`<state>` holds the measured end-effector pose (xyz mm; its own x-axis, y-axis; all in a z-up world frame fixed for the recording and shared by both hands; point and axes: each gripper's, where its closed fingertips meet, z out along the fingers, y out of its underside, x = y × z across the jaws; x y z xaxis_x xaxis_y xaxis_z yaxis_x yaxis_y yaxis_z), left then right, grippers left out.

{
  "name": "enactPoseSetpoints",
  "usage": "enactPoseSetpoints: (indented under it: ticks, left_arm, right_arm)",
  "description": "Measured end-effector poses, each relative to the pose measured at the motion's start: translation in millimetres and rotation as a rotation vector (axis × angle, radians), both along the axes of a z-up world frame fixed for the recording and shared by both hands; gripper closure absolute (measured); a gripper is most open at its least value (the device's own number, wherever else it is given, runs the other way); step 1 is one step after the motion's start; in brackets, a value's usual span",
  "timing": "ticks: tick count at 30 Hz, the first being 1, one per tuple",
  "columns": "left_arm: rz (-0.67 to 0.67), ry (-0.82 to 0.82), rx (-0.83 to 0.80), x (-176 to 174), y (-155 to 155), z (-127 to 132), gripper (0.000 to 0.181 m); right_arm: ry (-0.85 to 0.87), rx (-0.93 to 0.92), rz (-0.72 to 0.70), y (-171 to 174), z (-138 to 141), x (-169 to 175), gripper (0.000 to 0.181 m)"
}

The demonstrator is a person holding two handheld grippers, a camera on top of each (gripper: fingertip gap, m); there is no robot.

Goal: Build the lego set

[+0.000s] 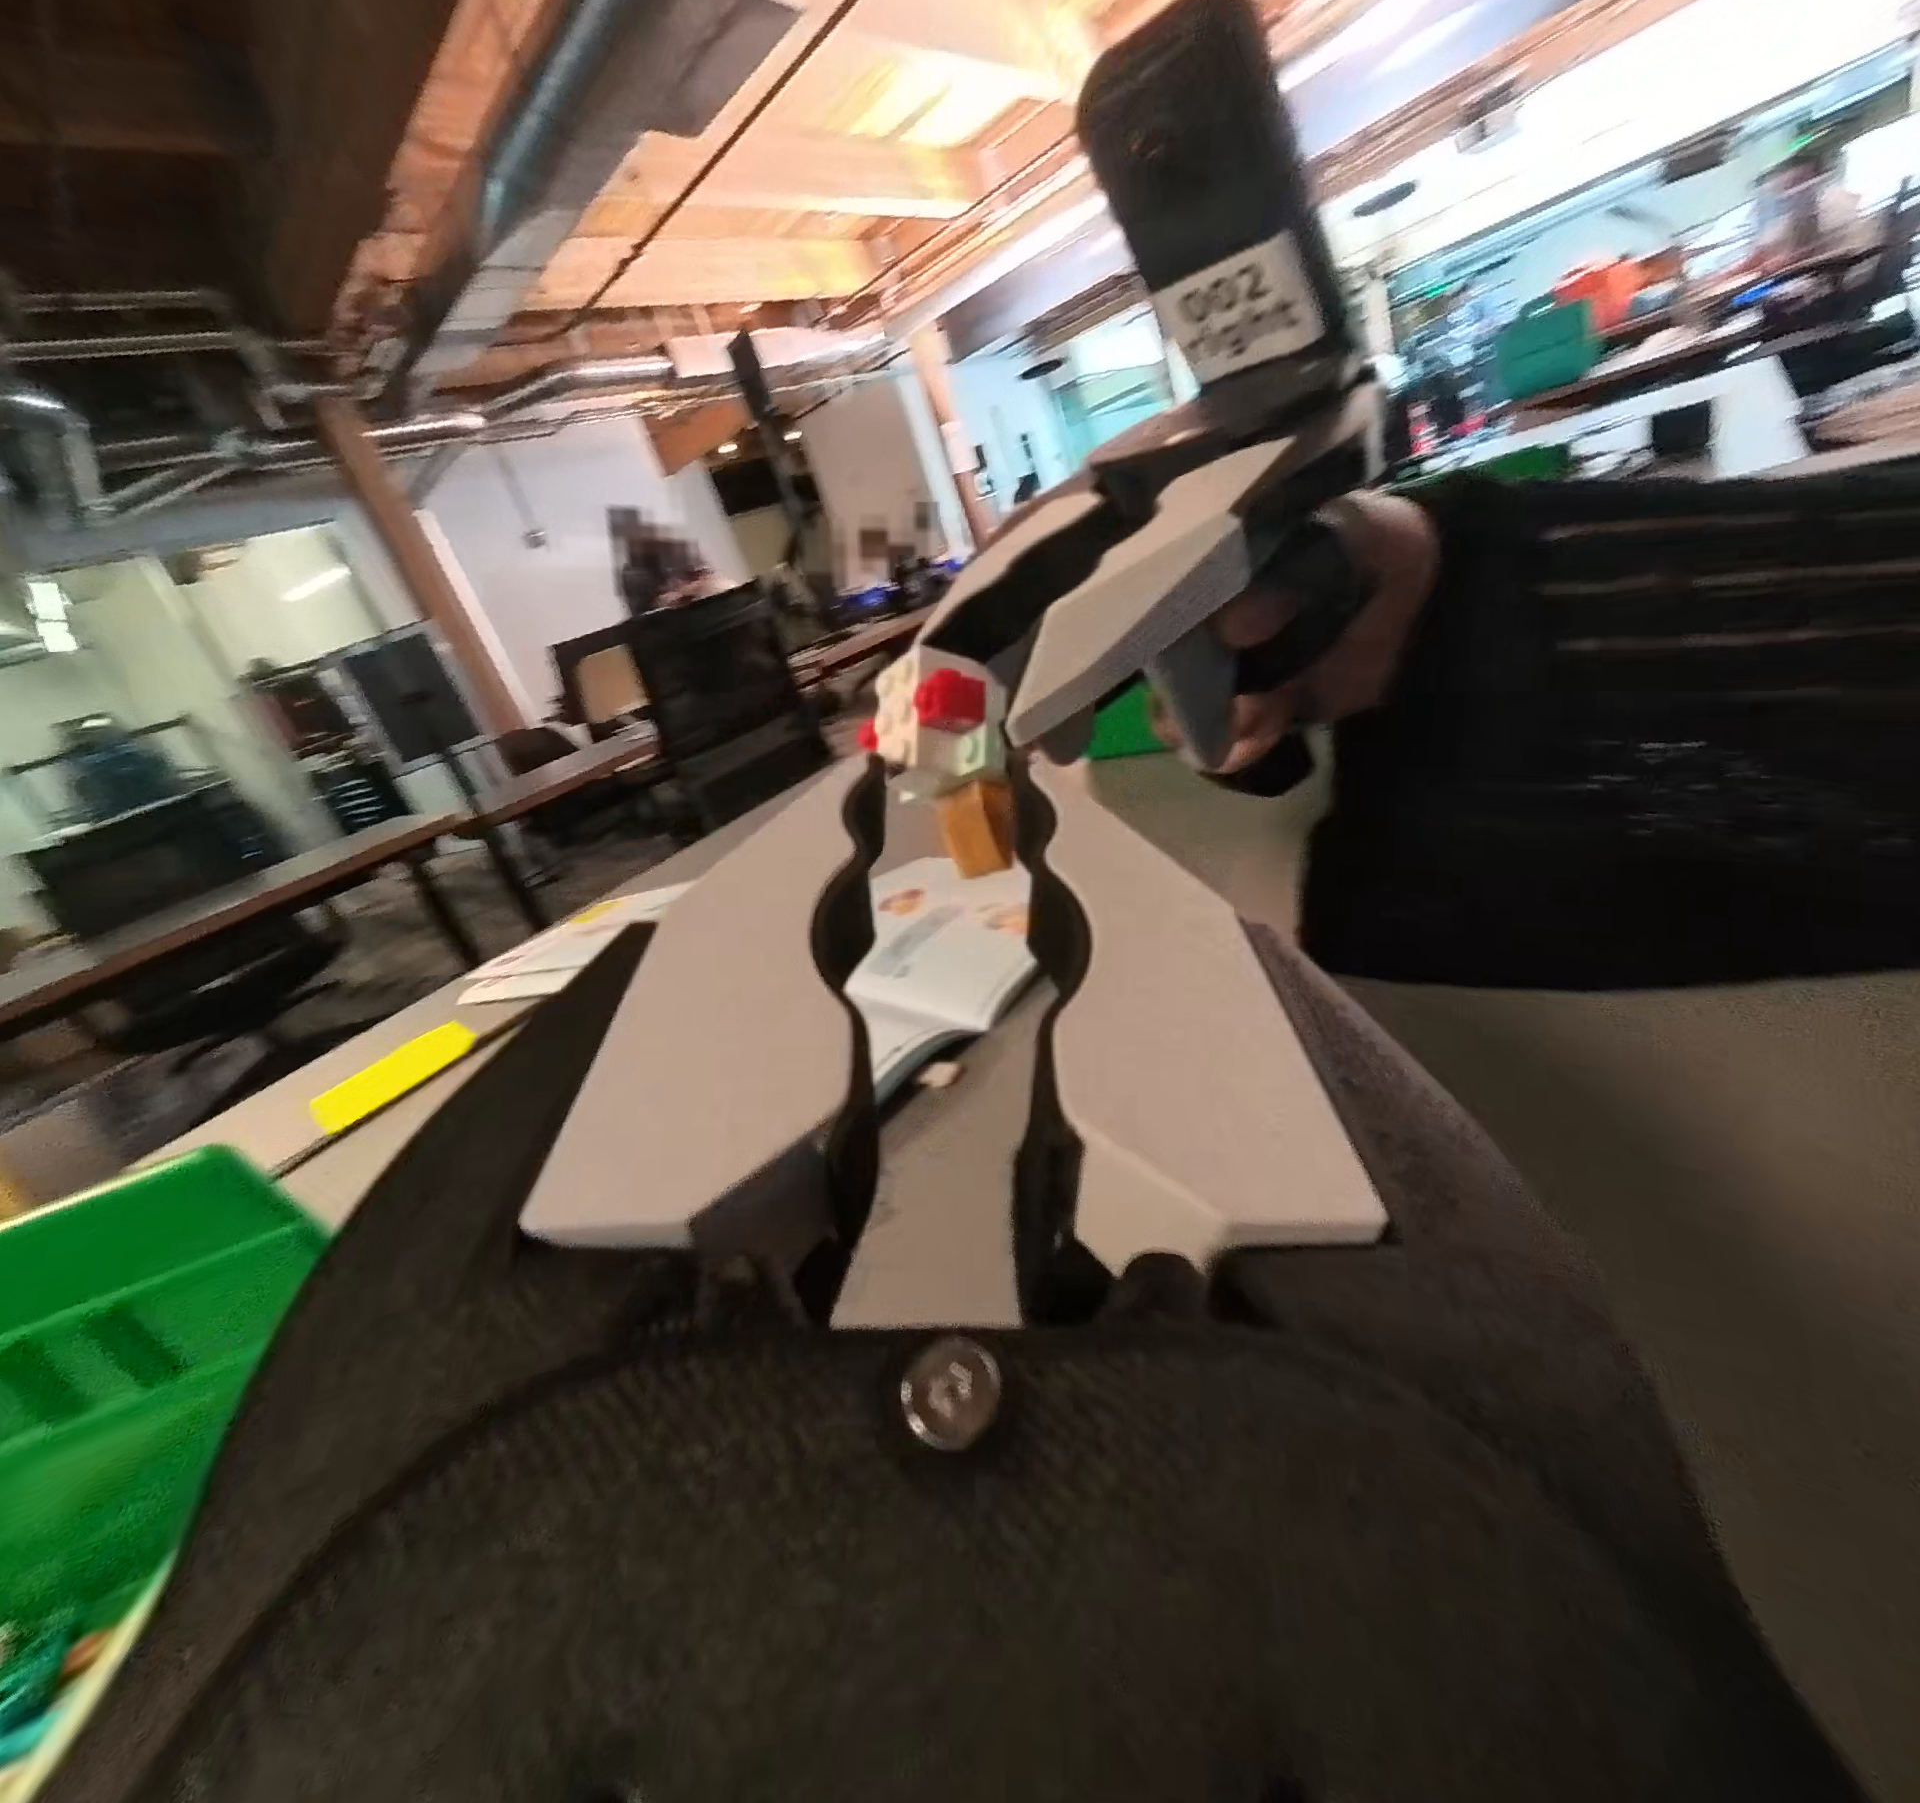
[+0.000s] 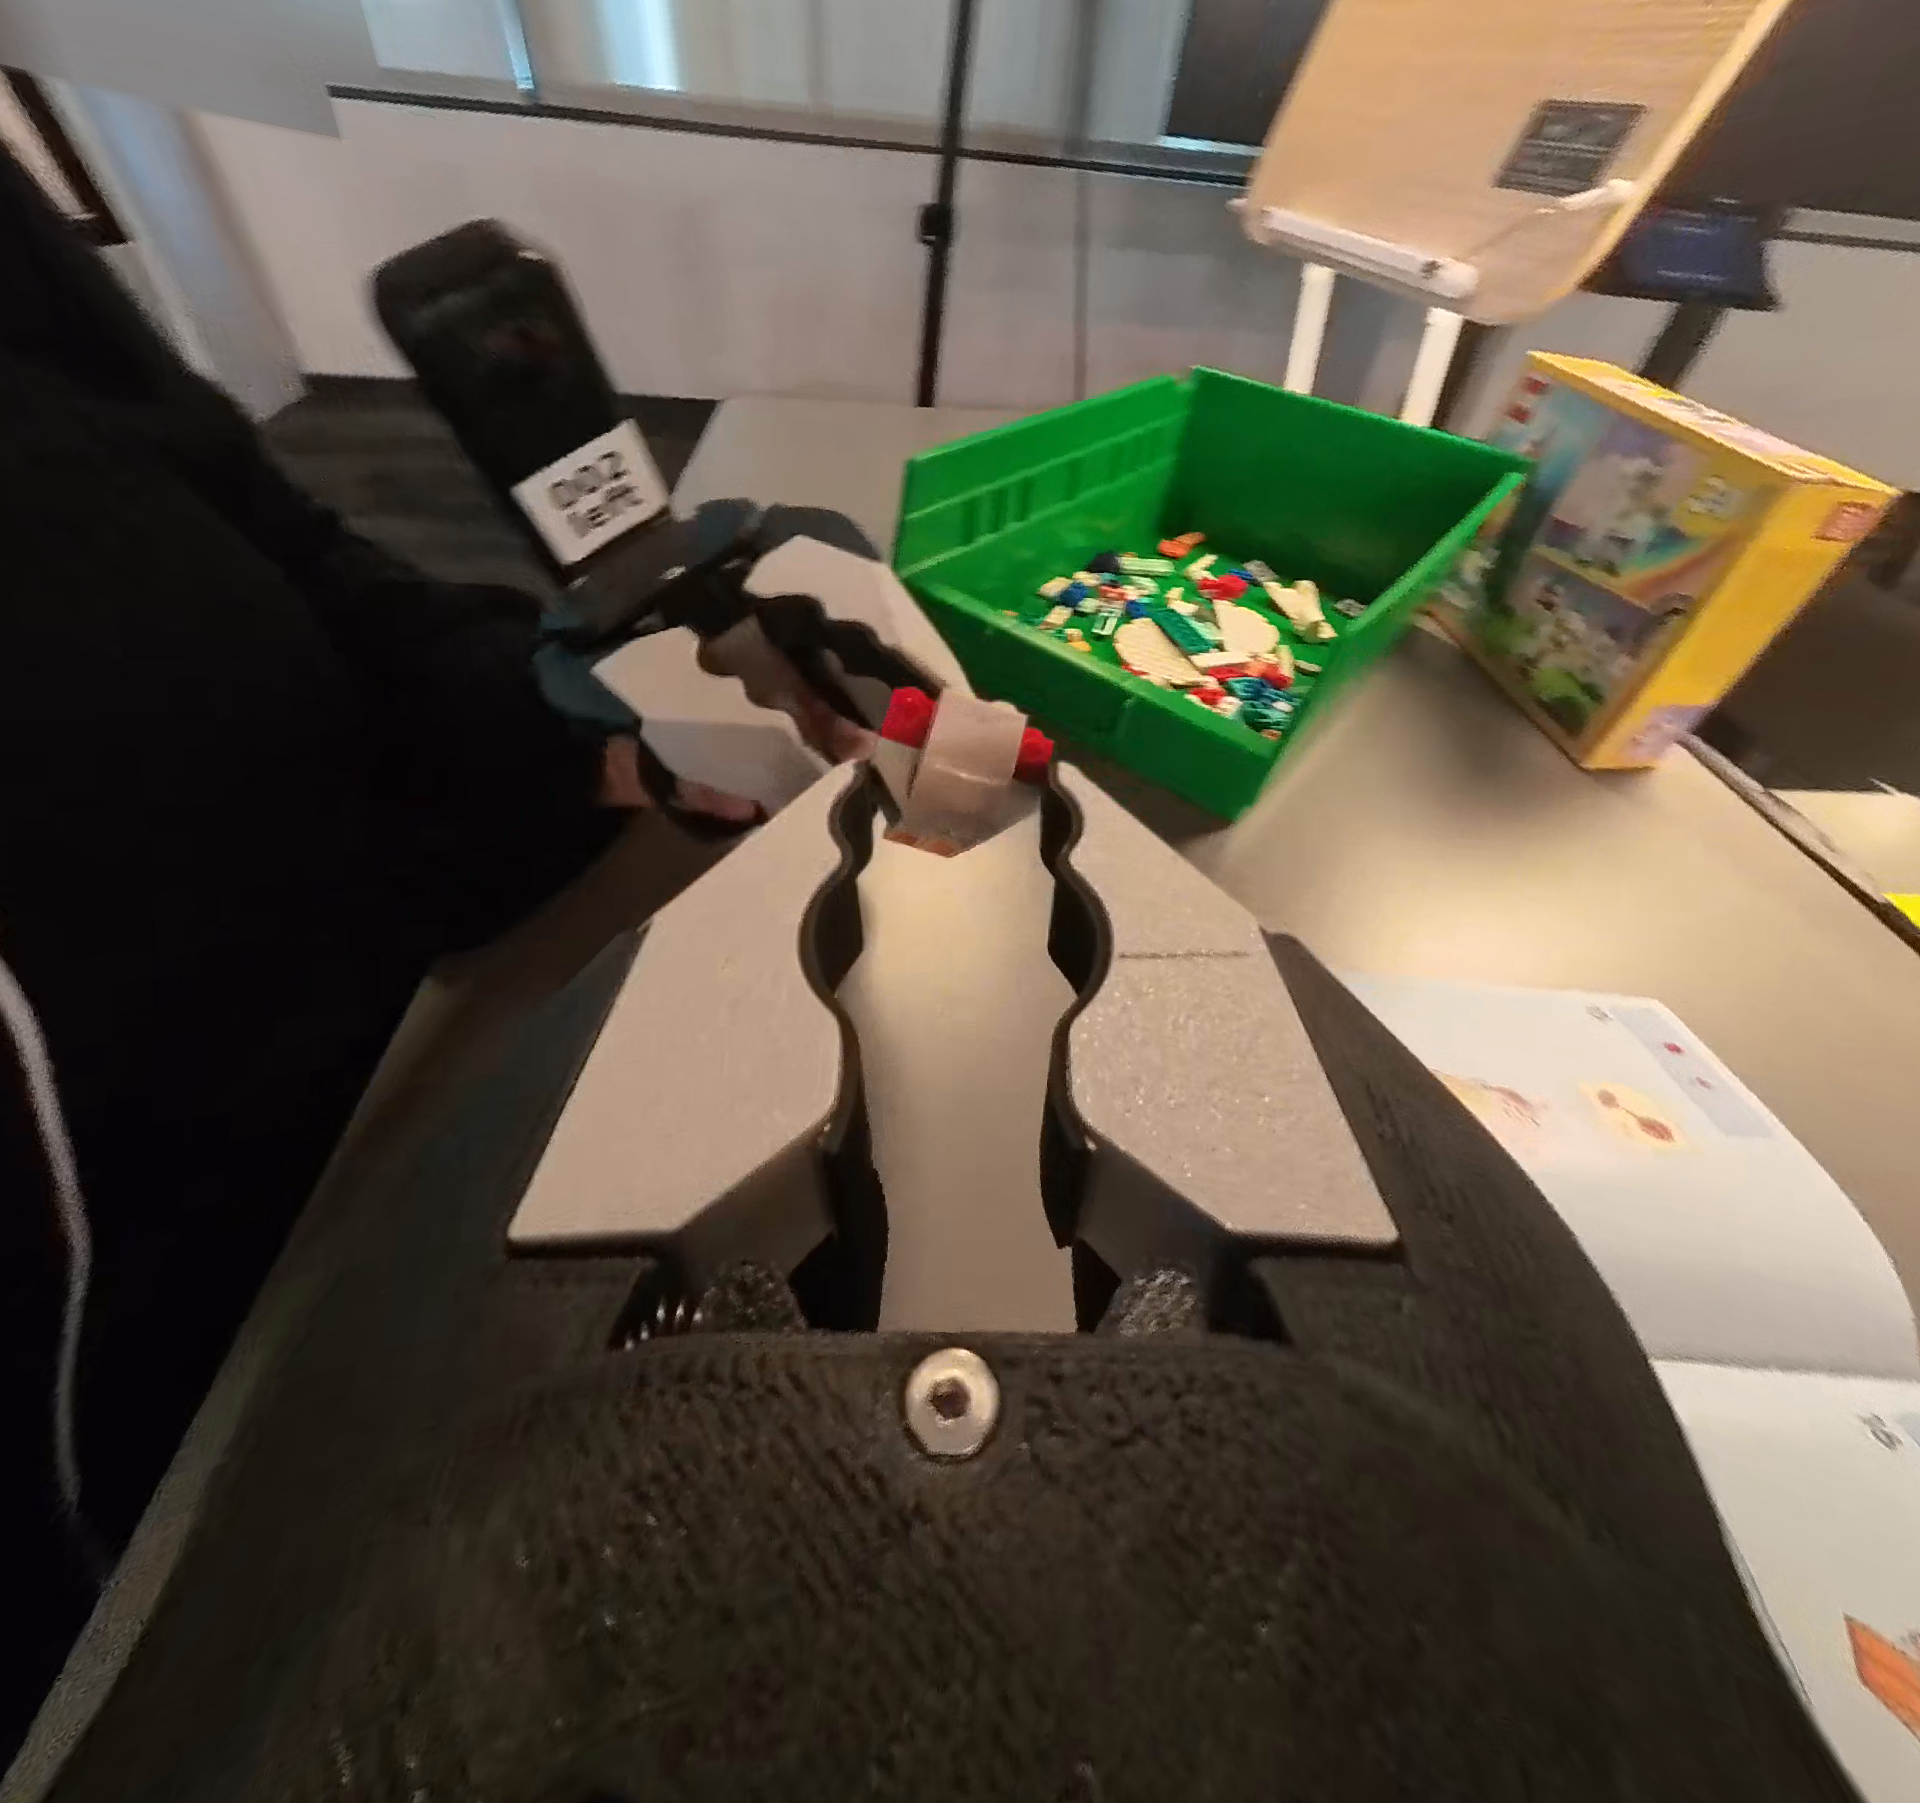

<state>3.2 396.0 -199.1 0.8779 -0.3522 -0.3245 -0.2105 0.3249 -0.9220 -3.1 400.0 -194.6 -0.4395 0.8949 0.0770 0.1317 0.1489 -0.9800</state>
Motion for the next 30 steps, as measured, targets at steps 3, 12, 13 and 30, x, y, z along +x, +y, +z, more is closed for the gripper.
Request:
enactPoseSetpoints:
  ticks: [3,12,13,30]
  left_arm:
    - [-0.225,-0.079,-0.04,16.6,-18.2,1.5,0.151]
    - [-0.477,-0.352,-0.299,15.1,-20.4,-4.5,0.152]
    - [-0.492,-0.36,-0.312,16.1,-21.1,-5.4,0.156]
    - [-0.58,-0.368,-0.406,20.4,-24.1,-14.6,0.158]
  right_arm:
    - [-0.01,0.004,0.081,-5.5,-2.9,10.4,0.151]
    - [-0.033,0.051,0.178,-21.3,-11.9,17.3,0.151]
    - [-0.035,0.052,0.177,-20.8,-12.6,17.5,0.151]
    - [-0.044,0.008,0.256,-27.0,-8.1,24.7,0.151]
